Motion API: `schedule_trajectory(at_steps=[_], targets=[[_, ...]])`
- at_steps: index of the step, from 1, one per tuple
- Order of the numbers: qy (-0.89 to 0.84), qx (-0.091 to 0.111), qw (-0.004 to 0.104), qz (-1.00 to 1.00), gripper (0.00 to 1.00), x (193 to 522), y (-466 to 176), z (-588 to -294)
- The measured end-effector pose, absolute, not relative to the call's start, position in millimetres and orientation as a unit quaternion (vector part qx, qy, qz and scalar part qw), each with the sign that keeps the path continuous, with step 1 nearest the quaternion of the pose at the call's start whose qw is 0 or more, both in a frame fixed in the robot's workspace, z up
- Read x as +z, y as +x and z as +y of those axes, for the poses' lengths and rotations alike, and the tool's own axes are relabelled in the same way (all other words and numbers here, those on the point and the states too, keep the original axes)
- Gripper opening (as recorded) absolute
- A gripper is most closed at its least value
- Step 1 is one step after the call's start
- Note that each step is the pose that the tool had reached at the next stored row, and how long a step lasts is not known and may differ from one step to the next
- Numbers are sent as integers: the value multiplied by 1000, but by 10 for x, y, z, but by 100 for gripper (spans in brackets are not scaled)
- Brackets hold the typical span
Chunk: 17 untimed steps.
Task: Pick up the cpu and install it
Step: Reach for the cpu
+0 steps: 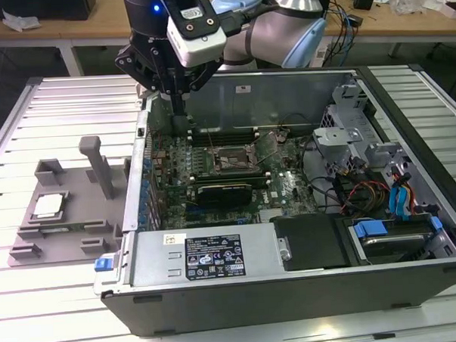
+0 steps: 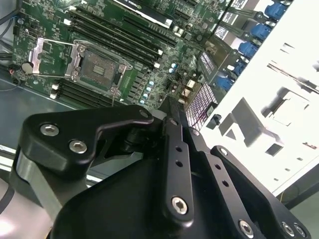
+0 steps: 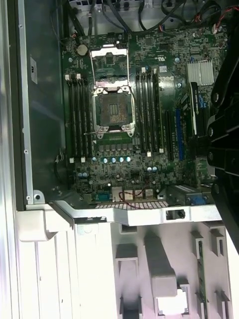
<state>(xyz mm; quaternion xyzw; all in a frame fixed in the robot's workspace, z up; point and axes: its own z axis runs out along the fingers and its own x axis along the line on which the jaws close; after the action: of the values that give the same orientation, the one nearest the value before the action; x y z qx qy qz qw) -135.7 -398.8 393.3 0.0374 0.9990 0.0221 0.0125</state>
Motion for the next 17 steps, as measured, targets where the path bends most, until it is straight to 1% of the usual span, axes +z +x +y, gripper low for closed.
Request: schedule_trajectory(at_steps=[17], targets=[[37, 22, 12, 999, 11, 3933, -1477, -3989]])
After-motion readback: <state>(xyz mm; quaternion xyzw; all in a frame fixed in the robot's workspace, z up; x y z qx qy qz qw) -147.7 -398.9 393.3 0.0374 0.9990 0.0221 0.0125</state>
